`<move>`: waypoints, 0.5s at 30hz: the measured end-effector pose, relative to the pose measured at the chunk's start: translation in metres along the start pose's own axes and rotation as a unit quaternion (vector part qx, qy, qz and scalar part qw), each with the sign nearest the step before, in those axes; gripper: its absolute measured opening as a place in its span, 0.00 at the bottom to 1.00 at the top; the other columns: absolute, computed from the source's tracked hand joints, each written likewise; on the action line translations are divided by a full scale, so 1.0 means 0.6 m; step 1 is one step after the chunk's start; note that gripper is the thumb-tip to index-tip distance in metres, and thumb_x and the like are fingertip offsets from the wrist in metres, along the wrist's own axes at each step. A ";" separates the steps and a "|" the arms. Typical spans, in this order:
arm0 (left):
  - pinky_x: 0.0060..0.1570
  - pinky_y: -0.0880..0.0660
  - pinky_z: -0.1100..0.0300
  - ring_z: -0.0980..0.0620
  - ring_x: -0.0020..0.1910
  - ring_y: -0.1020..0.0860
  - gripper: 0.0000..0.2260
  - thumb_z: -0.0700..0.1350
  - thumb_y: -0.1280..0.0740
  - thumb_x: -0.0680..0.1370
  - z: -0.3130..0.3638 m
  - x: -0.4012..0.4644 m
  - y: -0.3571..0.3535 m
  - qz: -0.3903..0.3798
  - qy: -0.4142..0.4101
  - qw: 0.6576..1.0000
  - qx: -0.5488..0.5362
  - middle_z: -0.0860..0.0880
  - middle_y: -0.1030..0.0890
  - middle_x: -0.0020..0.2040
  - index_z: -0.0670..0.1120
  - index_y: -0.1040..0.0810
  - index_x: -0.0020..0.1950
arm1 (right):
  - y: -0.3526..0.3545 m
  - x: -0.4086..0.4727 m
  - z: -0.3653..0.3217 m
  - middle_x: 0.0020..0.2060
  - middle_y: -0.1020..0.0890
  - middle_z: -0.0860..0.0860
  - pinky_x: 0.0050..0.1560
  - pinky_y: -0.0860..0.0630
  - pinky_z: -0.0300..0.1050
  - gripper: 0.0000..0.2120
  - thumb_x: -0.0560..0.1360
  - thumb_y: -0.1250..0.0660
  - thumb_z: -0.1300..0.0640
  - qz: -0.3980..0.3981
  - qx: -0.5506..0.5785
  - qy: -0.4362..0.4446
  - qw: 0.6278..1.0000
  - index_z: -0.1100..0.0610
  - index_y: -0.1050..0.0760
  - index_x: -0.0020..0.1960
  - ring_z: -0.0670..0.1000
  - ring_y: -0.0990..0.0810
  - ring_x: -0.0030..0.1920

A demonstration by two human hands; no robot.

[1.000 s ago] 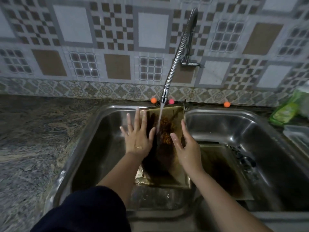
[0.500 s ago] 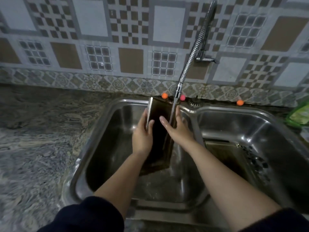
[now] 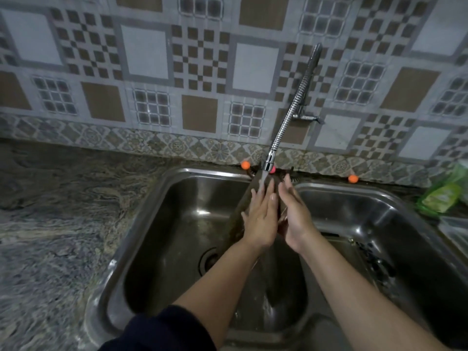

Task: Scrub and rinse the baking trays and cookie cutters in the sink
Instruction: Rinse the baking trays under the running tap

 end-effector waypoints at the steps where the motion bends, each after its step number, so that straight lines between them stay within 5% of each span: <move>1: 0.74 0.60 0.40 0.55 0.77 0.60 0.21 0.57 0.58 0.83 0.007 0.012 0.007 -0.001 0.011 1.000 0.011 0.59 0.54 0.78 0.60 0.50 0.77 | 0.000 -0.010 -0.003 0.68 0.27 0.46 0.67 0.31 0.52 0.25 0.80 0.41 0.52 -0.006 0.015 0.000 1.000 0.43 0.41 0.75 0.48 0.25 0.62; 10: 0.74 0.60 0.42 0.53 0.77 0.61 0.25 0.59 0.57 0.82 -0.100 0.010 0.055 -0.052 0.137 0.988 0.049 0.54 0.59 0.79 0.54 0.57 0.78 | 0.006 -0.046 -0.073 0.70 0.30 0.47 0.70 0.34 0.57 0.23 0.80 0.41 0.53 0.044 0.055 0.084 0.994 0.44 0.39 0.74 0.52 0.29 0.69; 15: 0.73 0.63 0.42 0.59 0.76 0.60 0.27 0.64 0.56 0.79 -0.075 -0.052 0.051 -0.079 0.014 0.991 0.107 0.60 0.55 0.78 0.60 0.54 0.77 | 0.022 -0.021 -0.099 0.71 0.31 0.47 0.68 0.32 0.59 0.22 0.82 0.43 0.54 0.102 0.140 0.119 0.978 0.45 0.40 0.75 0.52 0.26 0.65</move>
Point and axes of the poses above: each hand's wrist, its own x-axis towards the middle knuckle, its own y-axis out of the back of the hand, z = x × y, the point moved 1 cm from there along x, towards the middle knuckle
